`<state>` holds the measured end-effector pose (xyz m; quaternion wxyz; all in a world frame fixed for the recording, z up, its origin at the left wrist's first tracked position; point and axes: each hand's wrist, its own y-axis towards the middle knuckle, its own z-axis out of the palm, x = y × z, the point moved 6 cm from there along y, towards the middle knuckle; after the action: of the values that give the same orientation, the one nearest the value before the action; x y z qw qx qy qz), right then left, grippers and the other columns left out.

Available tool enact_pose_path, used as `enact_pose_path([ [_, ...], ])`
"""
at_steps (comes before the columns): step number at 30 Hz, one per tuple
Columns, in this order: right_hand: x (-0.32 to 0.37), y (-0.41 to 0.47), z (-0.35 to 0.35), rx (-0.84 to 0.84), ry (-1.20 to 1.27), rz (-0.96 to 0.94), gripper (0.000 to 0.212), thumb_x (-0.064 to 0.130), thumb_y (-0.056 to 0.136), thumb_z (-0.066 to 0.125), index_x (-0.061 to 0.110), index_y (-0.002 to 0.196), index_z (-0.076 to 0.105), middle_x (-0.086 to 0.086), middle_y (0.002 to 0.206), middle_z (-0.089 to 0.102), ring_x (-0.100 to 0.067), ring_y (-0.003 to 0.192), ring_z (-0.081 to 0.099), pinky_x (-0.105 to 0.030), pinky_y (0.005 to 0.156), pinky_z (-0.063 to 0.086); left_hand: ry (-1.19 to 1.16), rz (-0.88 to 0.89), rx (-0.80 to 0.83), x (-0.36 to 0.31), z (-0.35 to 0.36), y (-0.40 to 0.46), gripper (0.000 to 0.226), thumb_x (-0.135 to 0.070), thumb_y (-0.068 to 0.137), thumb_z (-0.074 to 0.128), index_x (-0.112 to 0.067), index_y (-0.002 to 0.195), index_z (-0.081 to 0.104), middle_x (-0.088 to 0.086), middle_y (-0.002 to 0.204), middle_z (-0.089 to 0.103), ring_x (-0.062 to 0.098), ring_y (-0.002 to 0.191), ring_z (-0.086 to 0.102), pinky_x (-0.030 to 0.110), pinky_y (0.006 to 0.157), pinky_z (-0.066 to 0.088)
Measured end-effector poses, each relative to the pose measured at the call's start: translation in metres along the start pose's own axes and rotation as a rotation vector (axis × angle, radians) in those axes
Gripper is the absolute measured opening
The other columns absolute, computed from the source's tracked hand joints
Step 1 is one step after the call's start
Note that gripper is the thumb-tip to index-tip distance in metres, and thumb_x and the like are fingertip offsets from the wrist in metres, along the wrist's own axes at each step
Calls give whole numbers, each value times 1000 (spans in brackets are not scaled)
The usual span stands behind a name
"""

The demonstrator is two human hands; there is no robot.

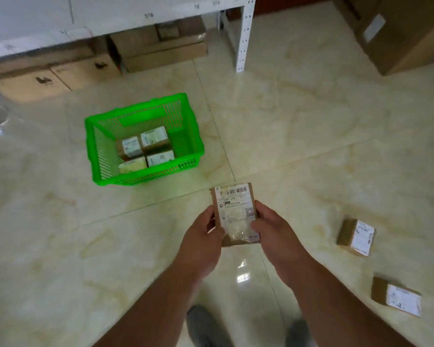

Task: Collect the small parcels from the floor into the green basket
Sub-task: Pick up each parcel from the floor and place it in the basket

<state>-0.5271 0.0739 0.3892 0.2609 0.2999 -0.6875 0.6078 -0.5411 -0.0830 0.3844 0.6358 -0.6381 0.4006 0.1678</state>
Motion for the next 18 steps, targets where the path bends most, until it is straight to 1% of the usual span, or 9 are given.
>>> enact_pose_path([
  [4,38,25,37,21,-57,-42,47,9,95,44,40,122,66,14,115,75,-8,107,70,-31,93,55,-32,-2,-93,-16,-50,16,57,-4,86,47,-39,127,67,-13,120,75,11,114,70,44,107,50],
  [6,52,39,50,28,-57,-43,45,9,96,47,40,123,66,15,114,75,-6,106,70,-28,90,55,-48,-8,-127,-22,-67,27,55,-2,90,48,-37,129,66,-15,120,75,10,114,69,43,108,50],
  [8,65,58,61,44,-65,-40,45,11,96,47,41,124,65,15,116,74,-6,106,69,-29,92,56,-58,-32,-155,-29,-83,40,52,-5,94,50,-39,131,64,-17,121,74,7,114,69,40,109,50],
  [10,78,78,70,67,-92,-39,44,14,95,48,42,125,64,14,117,73,-6,107,68,-34,94,56,-74,-53,-177,-37,-95,56,50,-7,95,51,-38,132,64,-17,120,74,6,113,69,39,108,50],
  [13,95,109,79,86,-110,-10,41,23,90,48,41,124,63,14,118,72,-8,109,67,-40,96,56,-101,-96,-216,-52,-110,79,51,-6,93,52,-34,134,63,-13,120,75,9,112,71,42,106,52],
  [16,110,134,81,99,-105,43,43,27,87,49,41,127,60,15,121,71,-9,112,66,-41,99,54,-108,-134,-224,-65,-119,103,52,-1,94,50,-32,134,64,-12,118,77,9,110,72,42,105,53],
  [18,121,149,83,116,-124,68,44,25,90,50,42,129,58,16,122,70,-9,114,64,-41,100,54,-105,-139,-231,-75,-125,118,53,-2,94,51,-37,132,65,-15,115,77,8,109,72,39,104,53],
])
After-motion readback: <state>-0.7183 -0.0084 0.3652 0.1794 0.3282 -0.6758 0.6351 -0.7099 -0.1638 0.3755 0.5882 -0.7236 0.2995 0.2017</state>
